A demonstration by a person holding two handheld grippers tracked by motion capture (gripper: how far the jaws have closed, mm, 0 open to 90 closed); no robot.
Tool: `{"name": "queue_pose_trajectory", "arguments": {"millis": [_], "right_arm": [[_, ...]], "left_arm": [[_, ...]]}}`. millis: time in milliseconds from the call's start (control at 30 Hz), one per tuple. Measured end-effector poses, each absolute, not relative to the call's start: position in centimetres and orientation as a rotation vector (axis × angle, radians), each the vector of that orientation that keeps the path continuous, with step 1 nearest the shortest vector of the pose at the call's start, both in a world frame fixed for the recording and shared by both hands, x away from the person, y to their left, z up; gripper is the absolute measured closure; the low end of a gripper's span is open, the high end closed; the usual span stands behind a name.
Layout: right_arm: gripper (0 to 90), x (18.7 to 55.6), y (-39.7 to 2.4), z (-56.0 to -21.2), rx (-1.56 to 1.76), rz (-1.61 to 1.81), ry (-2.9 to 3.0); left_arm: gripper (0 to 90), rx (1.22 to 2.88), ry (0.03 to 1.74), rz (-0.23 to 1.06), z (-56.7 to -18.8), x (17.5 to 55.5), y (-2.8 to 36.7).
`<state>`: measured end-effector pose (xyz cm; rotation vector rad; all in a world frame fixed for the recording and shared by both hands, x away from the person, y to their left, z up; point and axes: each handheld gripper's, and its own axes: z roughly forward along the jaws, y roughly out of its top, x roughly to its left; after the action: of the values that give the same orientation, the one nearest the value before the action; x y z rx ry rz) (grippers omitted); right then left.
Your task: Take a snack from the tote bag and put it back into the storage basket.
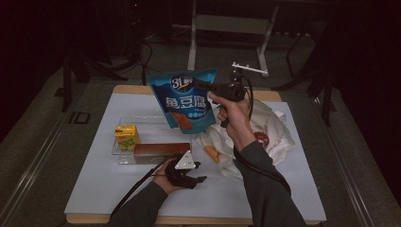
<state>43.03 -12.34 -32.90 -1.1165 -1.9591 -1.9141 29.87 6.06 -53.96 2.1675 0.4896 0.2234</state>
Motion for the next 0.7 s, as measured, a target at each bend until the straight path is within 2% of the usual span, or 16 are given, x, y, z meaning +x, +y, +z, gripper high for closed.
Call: {"name": "queue_pose_trajectory", "arguments": {"millis": [700], "right_arm": [[88.4,43.5,-11.0,-33.0,-1.101,-1.906,-1.933]], "left_arm": [[42.1,2.167,0.488,0.222,-54.0,29.9,6.1]]}}
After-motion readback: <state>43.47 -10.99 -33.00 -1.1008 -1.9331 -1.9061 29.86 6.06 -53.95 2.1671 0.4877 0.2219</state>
